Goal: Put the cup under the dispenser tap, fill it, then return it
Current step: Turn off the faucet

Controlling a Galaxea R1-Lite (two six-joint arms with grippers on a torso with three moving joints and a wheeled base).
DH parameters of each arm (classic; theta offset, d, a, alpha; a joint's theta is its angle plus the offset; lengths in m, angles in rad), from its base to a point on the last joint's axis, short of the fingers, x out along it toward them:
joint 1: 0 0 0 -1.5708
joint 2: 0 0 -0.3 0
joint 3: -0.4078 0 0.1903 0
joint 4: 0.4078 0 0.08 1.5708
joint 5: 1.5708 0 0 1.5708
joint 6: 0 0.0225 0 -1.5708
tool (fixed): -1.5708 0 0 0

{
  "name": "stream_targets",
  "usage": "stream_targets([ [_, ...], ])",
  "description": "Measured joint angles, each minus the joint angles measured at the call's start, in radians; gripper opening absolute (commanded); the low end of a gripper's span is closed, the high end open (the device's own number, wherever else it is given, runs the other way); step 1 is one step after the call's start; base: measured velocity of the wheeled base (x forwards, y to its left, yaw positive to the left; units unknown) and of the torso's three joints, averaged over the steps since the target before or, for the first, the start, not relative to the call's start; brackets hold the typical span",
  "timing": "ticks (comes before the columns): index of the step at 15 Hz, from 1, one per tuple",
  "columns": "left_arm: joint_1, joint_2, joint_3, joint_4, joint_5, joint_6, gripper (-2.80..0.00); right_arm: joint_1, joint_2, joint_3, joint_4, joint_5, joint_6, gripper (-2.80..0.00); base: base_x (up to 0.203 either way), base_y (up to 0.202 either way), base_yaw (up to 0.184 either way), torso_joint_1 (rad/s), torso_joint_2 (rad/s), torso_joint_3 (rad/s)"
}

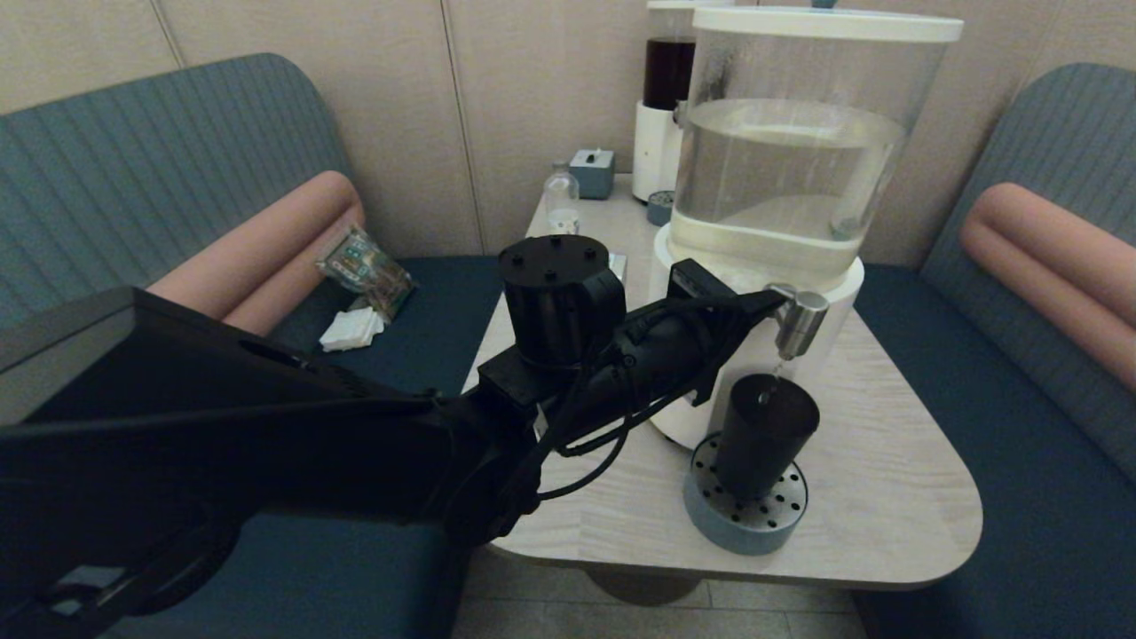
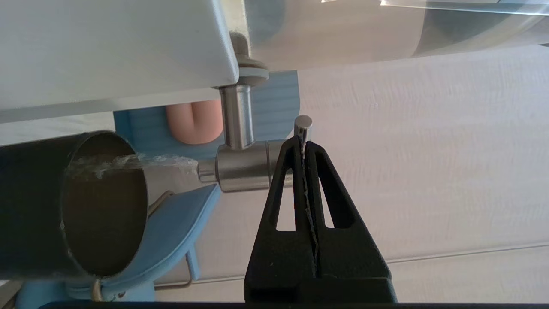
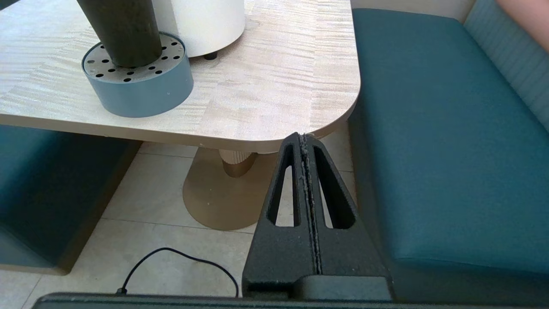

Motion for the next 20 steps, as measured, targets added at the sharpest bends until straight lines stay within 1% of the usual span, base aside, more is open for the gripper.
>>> stream_targets([
  [20, -0.004, 0.083, -0.121, 0.013, -0.026, 0.029, -2.8, 0.0, 0.0, 0.0, 0.0, 0.0, 0.0, -2.8, 0.0, 0.0, 0.0, 0.0, 0.0, 0.0],
])
